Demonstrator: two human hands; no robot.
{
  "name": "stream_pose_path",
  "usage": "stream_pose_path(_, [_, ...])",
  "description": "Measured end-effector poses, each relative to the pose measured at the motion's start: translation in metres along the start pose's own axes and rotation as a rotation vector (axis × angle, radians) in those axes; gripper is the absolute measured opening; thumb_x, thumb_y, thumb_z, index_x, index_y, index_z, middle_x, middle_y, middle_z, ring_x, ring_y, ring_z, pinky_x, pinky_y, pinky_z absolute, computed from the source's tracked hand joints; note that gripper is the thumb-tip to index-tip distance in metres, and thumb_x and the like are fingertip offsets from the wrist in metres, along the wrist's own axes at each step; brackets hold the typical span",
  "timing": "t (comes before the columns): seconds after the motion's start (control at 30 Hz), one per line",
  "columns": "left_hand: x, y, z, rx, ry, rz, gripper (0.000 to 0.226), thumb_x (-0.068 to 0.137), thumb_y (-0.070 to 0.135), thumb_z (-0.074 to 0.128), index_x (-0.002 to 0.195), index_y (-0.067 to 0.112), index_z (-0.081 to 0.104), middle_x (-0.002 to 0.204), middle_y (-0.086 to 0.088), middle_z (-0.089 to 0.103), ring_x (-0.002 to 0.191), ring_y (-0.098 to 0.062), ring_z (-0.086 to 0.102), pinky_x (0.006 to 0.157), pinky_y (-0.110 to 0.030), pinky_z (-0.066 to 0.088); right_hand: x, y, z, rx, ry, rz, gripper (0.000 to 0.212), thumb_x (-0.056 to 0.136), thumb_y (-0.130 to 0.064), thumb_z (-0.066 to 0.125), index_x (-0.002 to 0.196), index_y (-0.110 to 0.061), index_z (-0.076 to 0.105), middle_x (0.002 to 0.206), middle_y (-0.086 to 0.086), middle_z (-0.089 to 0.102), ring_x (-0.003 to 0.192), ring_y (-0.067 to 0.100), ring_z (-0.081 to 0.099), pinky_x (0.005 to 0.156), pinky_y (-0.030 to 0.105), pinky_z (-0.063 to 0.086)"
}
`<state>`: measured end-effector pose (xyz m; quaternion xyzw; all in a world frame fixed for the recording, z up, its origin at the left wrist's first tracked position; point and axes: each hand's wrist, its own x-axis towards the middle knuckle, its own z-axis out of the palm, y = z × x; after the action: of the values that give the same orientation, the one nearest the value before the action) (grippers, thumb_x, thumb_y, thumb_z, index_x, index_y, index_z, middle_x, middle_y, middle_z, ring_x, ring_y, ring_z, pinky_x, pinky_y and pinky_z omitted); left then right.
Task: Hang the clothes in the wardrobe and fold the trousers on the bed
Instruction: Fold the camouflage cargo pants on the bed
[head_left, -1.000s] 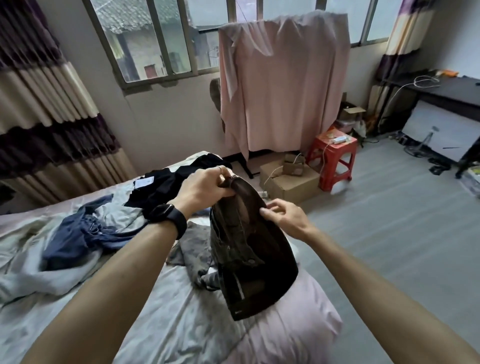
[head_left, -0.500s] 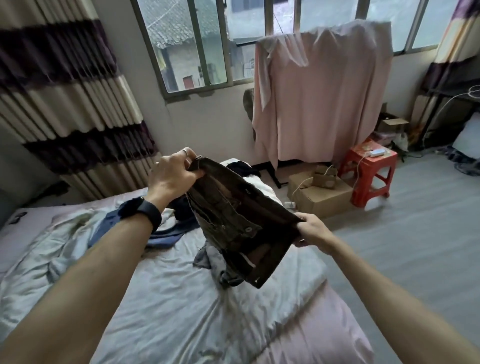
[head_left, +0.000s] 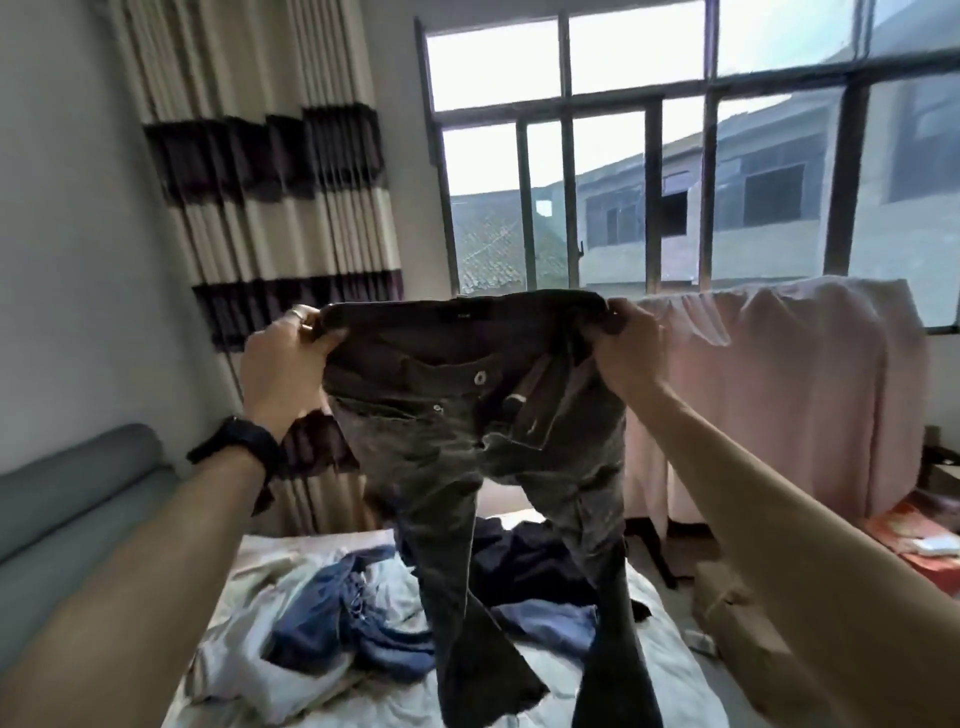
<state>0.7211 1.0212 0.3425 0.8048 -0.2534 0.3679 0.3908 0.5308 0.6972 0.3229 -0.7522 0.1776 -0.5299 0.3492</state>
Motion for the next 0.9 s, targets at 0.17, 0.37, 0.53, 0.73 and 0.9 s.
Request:
stream_pose_path(0.17, [0.02,0.006,-0.046,0.186,0.15,0.078,0.048,0.099,0.056,0.05,0.115,0.013,0.066,0.09,-0.024,0.07,0.085,-0.046,0.066,0.063,-0.038,0.037,0.033,-0.062,-0.004,-0.215,0.086,-0.152,0.046,0.095,-0.062,0.051,0.101,-0.021,0.072,0.093,0.008,0.074,0.088,0.032,0.068,0.072,0.031,0.04])
stream_pose_path(0.37, [0.024,0.028,-0.085,0.163,0.084,0.076,0.051,0.101,0.054,0.045,0.125,0.013,0.063,0.097,-0.021,0.071,0.096,-0.042,0.065,0.072,-0.039,0.043,0.035,-0.092,-0.027,-0.263,0.141,-0.151,0.049,0.093,-0.065,0.051,0.116,-0.025,0.068,0.122,0.0,0.053,0.113,0.03,0.057,0.085,0.041,0.041])
stream_pose_path(0.53, [0.009,0.032,-0.109,0.034,0.055,0.094,0.021,0.103,0.041,0.05,0.114,0.025,0.058,0.077,-0.001,0.067,0.081,-0.032,0.066,0.069,-0.036,0.043,0.019,-0.102,-0.042,-0.304,0.125,-0.238,0.038,0.091,-0.069,0.043,0.091,-0.034,0.057,0.074,-0.01,0.048,0.073,0.024,0.048,0.067,0.035,0.033])
stream_pose_path(0.73, [-0.038,0.041,-0.105,-0.094,-0.082,0.072,0.011,0.101,0.03,0.058,0.109,0.034,0.052,0.086,0.007,0.069,0.079,-0.015,0.065,0.071,-0.033,0.049,-0.001,-0.063,-0.057,-0.252,-0.058,-0.086,0.026,0.084,-0.059,0.06,0.073,-0.035,0.061,0.063,-0.016,0.059,0.071,0.02,0.058,0.071,0.034,0.044])
stream_pose_path(0.9, [-0.069,0.036,-0.105,-0.38,-0.187,-0.094,0.004,0.094,0.024,0.07,0.094,0.027,0.066,0.067,0.005,0.071,0.06,0.0,0.066,0.052,-0.009,0.046,-0.039,-0.031,-0.076,0.305,-0.329,0.137,0.012,0.085,-0.025,0.078,0.076,-0.019,0.077,0.078,0.004,0.076,0.07,0.016,0.069,0.065,0.03,0.056])
